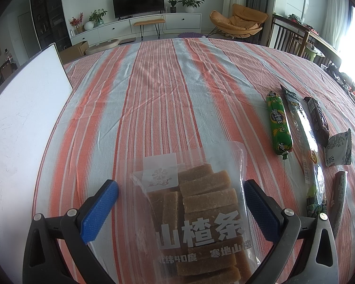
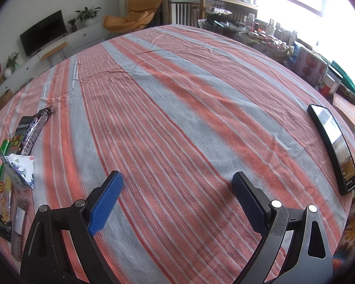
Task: Organize snacks
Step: 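Close left tool on hawthorn strip bag while right tool grasps dark brown stick snack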
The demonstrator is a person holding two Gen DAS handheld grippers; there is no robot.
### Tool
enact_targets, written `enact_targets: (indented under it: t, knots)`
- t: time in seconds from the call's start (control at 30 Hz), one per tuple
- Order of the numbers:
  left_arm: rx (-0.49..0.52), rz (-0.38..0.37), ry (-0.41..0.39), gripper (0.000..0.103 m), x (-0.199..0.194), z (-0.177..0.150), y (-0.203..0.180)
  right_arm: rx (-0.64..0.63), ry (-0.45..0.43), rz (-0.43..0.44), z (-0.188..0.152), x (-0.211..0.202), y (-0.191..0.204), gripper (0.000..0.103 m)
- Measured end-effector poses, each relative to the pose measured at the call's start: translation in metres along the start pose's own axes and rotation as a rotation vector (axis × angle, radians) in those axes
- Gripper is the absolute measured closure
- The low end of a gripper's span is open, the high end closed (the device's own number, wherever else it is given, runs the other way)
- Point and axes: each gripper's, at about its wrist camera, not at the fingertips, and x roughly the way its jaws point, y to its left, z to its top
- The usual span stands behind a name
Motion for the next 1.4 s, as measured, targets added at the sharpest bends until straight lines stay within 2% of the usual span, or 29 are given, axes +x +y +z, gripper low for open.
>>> enact_targets:
  t: [0.1, 0.17, 0.23, 0.33, 0.43, 0.53, 0.57, 0.67, 0.73, 0.77, 0.93, 1.1, 1.13, 1.17, 1.2, 1.23, 1.27, 1.33, 1.37, 1.4]
  knots:
    - [0.000, 0.000, 0.000, 0.000, 0.001, 0.000, 0.000, -0.005, 0.003, 0.008, 0.001, -0.001, -0.003, 0.006]
    - [0.000, -0.001, 0.001, 0.000, 0.001, -0.001, 0.000, -0.014, 0.041, 0.028, -0.001, -0.006, -0.004, 0.007]
    - [0.035, -0.024, 0.040, 0.000, 0.000, 0.001, 0.000, 0.032, 0.056, 0.115, -0.007, -0.019, -0.006, 0.007]
    - [0.067, -0.051, 0.134, 0.000, -0.003, 0.004, 0.003, 0.049, 0.091, 0.301, -0.019, -0.047, 0.011, 0.007]
    - [0.072, -0.069, 0.211, 0.000, -0.007, 0.002, 0.006, -0.021, 0.180, 0.418, -0.030, -0.063, 0.051, 0.007]
    - [0.110, -0.072, 0.209, 0.004, -0.019, -0.005, 0.001, -0.139, 0.257, 0.489, -0.041, -0.069, 0.102, 0.009]
    - [0.135, -0.060, 0.189, 0.010, -0.023, -0.007, 0.000, -0.176, 0.261, 0.493, -0.045, -0.071, 0.117, 0.009]
    - [0.200, -0.035, 0.153, 0.019, -0.033, -0.010, -0.005, -0.225, 0.259, 0.420, -0.051, -0.064, 0.145, 0.010]
    - [0.206, -0.063, 0.143, 0.028, -0.034, -0.011, -0.005, -0.209, 0.265, 0.408, -0.051, -0.059, 0.151, 0.009]
    - [0.201, -0.082, 0.144, 0.038, -0.034, -0.011, -0.004, -0.210, 0.254, 0.402, -0.049, -0.060, 0.151, 0.011]
    - [0.175, -0.108, 0.106, 0.053, -0.048, -0.016, -0.001, -0.167, 0.225, 0.440, -0.039, -0.072, 0.124, 0.011]
    - [0.062, -0.186, 0.072, 0.069, -0.070, -0.028, 0.017, 0.007, 0.252, 0.472, -0.017, -0.063, 0.073, 0.012]
    - [0.045, -0.192, 0.064, 0.071, -0.075, -0.031, 0.020, 0.029, 0.267, 0.480, -0.014, -0.060, 0.069, 0.016]
    - [0.032, -0.199, 0.061, 0.075, -0.078, -0.032, 0.023, 0.045, 0.291, 0.495, -0.013, -0.057, 0.066, 0.031]
    - [0.022, -0.205, 0.064, 0.075, -0.079, -0.034, 0.025, 0.048, 0.312, 0.504, -0.013, -0.054, 0.069, 0.048]
    - [0.021, -0.206, 0.065, 0.075, -0.080, -0.036, 0.025, 0.048, 0.331, 0.511, -0.013, -0.052, 0.072, 0.054]
    - [0.031, -0.197, 0.065, 0.073, -0.080, -0.036, 0.024, 0.046, 0.345, 0.526, -0.015, -0.052, 0.079, 0.055]
    - [0.061, -0.154, 0.075, 0.056, -0.077, -0.036, 0.020, 0.023, 0.348, 0.531, -0.019, -0.053, 0.093, 0.054]
    - [0.075, -0.127, 0.087, 0.040, -0.074, -0.035, 0.018, 0.009, 0.347, 0.532, -0.022, -0.054, 0.103, 0.050]
    - [0.092, -0.099, 0.089, 0.032, -0.071, -0.035, 0.016, -0.004, 0.348, 0.525, -0.025, -0.053, 0.111, 0.047]
